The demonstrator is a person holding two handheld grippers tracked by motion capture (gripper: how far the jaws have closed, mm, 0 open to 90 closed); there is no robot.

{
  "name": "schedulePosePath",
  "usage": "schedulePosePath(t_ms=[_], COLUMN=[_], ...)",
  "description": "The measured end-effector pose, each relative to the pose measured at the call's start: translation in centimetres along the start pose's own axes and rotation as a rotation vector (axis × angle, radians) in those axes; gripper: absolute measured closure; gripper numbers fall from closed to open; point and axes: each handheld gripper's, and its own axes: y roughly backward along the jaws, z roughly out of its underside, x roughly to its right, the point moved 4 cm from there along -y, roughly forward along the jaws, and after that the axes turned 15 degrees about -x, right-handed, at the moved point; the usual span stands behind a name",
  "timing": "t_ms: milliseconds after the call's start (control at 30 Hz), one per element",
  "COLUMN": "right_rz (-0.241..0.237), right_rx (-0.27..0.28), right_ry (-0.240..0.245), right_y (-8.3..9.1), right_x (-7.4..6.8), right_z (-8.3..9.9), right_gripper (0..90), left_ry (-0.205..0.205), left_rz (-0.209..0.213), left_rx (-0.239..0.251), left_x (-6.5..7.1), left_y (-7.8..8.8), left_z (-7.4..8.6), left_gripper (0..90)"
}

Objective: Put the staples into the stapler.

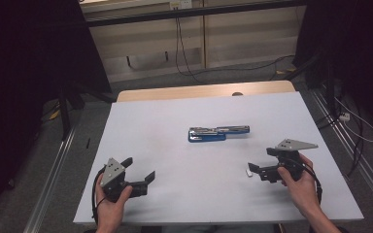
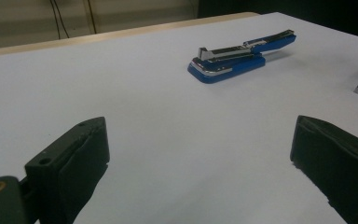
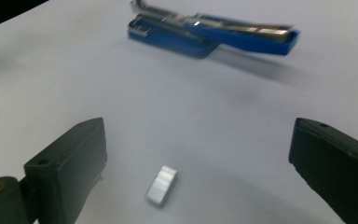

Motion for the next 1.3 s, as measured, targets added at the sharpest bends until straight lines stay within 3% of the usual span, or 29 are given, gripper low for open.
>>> schedulePosePath(t_ms=[233,367,467,600,733,800,1033,1300], right_rz=[-0.066,-0.046,-0.016,0.015,-0.004,0.007,-0.008,-0.026], right_rx=[-0.096,-0.176,-0.206,-0.245,-0.293,-0.319,-0.372,-0.423], right_ry=[0.016,0.032,0.056,0.054,0.081,0.081,0.099,0.116], right_y=[-0.7,-1.3,-1.8,-2.2,-2.2,-2.2,-2.1,-2.1], right_x=[-0.4,-0.6,-0.9,-0.9,-1.1,-1.0,-1.0,-1.2], right_z=[-0.4,-0.5,-0.4,-0.5,-0.7,-0.8,-1.1,-1.2], right_gripper=[8.4,8.6,7.0,12.3,27.2,27.3,43.7,54.5], left_ry=[-0.016,-0.01,-0.01,-0.019,-0.018,-0.018,-0.029,-0.031], left_rz=[0.008,0.017,0.018,0.018,0.017,0.023,0.019,0.021], left_rx=[-0.013,-0.016,-0.019,-0.027,-0.026,-0.03,-0.034,-0.045], left_x=[0.1,0.1,0.2,0.2,0.3,0.5,0.5,0.4], left_y=[-0.6,-0.5,-0.7,-0.8,-0.7,-0.7,-0.8,-0.9], left_z=[-0.1,-0.1,-0.1,0.0,0.0,0.1,0.1,0.2], left_gripper=[4.8,4.9,4.9,4.9,4.9,4.9,4.9,4.9])
